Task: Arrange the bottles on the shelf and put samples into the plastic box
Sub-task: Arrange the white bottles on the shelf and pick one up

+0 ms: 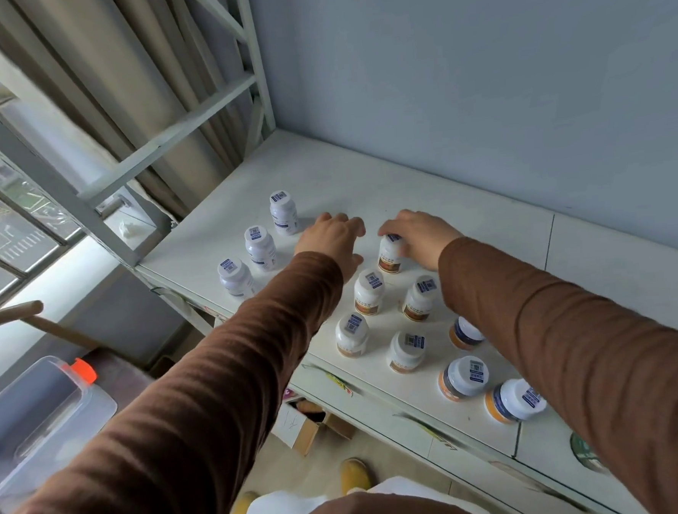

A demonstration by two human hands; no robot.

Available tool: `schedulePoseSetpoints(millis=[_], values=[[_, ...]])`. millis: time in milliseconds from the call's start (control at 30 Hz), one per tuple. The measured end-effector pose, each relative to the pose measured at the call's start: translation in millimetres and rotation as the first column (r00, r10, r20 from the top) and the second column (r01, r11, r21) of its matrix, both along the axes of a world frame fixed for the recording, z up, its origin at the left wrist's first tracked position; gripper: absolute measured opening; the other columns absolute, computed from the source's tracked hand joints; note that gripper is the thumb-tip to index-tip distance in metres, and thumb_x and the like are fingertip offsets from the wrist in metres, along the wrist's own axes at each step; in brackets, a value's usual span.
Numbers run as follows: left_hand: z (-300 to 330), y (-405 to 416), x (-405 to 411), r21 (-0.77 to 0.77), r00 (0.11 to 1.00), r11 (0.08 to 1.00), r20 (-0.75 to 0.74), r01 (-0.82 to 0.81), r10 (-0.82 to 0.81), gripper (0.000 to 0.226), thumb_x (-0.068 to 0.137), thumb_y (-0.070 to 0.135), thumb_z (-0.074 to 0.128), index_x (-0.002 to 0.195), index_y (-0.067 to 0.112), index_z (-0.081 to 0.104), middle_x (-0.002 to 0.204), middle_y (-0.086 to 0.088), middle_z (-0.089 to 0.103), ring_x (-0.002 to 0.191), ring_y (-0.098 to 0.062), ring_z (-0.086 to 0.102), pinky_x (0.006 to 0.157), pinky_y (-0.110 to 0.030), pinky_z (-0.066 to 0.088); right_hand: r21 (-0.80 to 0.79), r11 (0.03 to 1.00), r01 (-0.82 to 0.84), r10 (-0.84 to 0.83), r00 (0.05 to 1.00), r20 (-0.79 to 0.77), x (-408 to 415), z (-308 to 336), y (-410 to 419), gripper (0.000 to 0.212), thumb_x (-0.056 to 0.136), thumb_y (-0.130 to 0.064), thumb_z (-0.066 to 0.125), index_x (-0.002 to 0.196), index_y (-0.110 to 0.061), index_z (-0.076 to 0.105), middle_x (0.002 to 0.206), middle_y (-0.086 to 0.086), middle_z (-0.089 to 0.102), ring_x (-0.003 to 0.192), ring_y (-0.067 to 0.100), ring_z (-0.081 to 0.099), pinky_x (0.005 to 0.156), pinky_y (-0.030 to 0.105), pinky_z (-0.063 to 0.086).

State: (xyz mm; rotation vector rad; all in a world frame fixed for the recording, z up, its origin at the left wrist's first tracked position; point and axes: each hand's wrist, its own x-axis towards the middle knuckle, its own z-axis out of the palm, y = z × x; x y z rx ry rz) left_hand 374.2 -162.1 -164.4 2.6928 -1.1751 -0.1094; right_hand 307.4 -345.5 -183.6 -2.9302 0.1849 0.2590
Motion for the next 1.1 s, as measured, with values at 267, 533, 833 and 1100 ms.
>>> schedulePoseSetpoints(millis=[267, 533, 833, 1100], values=[[4.6, 7.3, -3.0, -0.348, 0.975, 0.931, -0.221, -0.106, 0.029, 0.05, 0.08, 0.035, 0.073, 0.124, 0.022, 0.054, 0.115, -0.001, 0.061, 0.103, -0.02, 0.056, 0.09, -0.032, 0.045, 0.36, 0.929, 0.089, -0.191, 0.947, 0.259, -7.9, 57.0, -6.9, 0.032, 0.088, -0.023, 0.066, 0.12, -0.022, 0.061, 0.11, 0.003, 0.064, 0.098, 0.022, 0.06, 0.085, 0.03, 0.045], [42.9, 37.9, -25.0, -0.608, 0.456, 0.636, -0.788, -0.475, -0.414, 0.041, 0.092, 0.035, 0.06, 0.12, 0.006, 0.058, 0.098, -0.008, 0.063, 0.085, -0.014, 0.059, 0.081, -0.025, 0.049, 0.746, 0.653, 0.128, -0.429, 0.875, 0.225, -16.8, 109.1, 49.6, 0.045, 0.083, -0.053, 0.068, 0.08, -0.009, 0.058, 0.061, 0.0, 0.055, 0.053, 0.015, 0.046, 0.05, 0.027, 0.04], [36.5, 87.7, -53.3, -0.514, 0.21, 0.602, -0.839, -0.611, -0.502, 0.039, 0.1, 0.04, 0.042, 0.118, 0.011, 0.06, 0.104, -0.011, 0.064, 0.09, -0.022, 0.059, 0.082, -0.032, 0.049, 0.57, 0.816, 0.093, -0.32, 0.894, 0.313, -33.4, 113.0, 104.2, 0.046, 0.081, -0.068, 0.058, 0.086, -0.023, 0.063, 0.071, -0.009, 0.058, 0.071, 0.015, 0.055, 0.068, 0.03, 0.042], [34.2, 61.2, -85.5, -0.629, 0.808, 0.673, -0.583, -0.389, -0.078, 0.049, 0.073, 0.022, 0.08, 0.112, 0.016, 0.051, 0.099, -0.004, 0.058, 0.079, -0.011, 0.055, 0.075, -0.022, 0.052, 0.534, 0.844, 0.054, -0.238, 0.93, 0.282, -69.4, 109.5, 89.8, 0.041, 0.081, -0.037, 0.074, 0.117, -0.02, 0.065, 0.107, -0.005, 0.067, 0.096, 0.014, 0.064, 0.09, 0.037, 0.053]])
